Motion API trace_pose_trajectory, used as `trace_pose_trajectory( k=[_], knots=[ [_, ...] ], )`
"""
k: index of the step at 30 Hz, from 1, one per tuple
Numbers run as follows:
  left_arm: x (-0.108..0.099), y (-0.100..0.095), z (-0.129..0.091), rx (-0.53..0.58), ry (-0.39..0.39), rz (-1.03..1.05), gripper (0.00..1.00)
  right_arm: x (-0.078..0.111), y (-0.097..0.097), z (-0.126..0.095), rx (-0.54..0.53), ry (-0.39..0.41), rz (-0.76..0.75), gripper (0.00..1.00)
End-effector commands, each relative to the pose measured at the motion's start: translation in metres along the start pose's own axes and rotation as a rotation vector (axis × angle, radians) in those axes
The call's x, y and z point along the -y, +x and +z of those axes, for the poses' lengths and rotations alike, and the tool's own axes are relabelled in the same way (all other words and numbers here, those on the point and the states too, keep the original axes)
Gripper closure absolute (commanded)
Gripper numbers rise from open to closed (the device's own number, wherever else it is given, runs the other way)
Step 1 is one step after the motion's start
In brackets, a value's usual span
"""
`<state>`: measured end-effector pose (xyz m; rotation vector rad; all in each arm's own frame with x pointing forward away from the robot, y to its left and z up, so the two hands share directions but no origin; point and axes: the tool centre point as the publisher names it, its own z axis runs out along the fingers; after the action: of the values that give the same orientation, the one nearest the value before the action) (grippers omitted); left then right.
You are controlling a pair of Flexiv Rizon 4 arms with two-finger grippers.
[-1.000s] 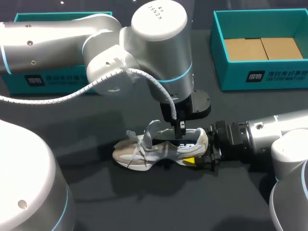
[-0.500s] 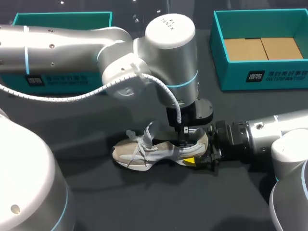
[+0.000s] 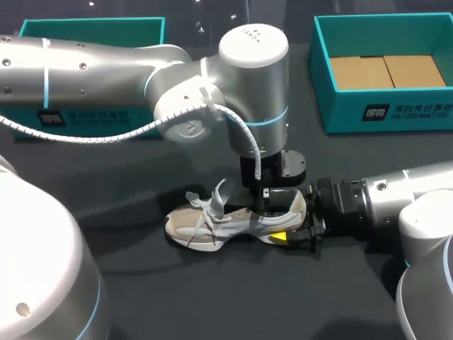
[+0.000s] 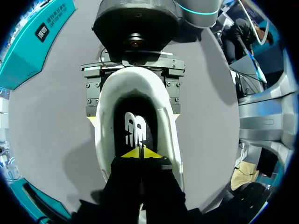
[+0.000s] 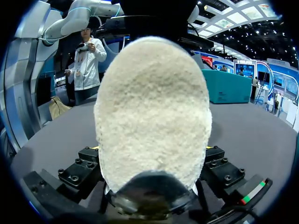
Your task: Take the shoe out of the shoebox, open the shoe tongue, remove and reinsert the insole, then place the shoe into the shoebox
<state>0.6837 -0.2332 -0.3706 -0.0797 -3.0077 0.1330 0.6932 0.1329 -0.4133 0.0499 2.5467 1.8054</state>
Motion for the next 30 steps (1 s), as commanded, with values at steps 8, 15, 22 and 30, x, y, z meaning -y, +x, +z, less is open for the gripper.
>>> trace_pose_trajectory(
  k=[8,15,22,30],
  knots=[
    [-0.030,0.019,0.004,-0.021,0.005,0.068,1.00,-0.001,0.001,0.000,0.001,0.002,0.000,1.00],
    [-0.035,0.023,0.005,-0.026,0.006,0.093,1.00,-0.001,0.001,0.000,0.001,0.002,0.000,1.00],
    [-0.028,0.022,0.017,0.024,0.002,0.087,0.83,-0.001,0.001,0.000,0.001,0.002,0.000,1.00],
    [-0.018,0.020,0.031,0.082,-0.007,0.095,0.68,-0.001,0.001,0.000,0.001,0.002,0.000,1.00]
  ],
)
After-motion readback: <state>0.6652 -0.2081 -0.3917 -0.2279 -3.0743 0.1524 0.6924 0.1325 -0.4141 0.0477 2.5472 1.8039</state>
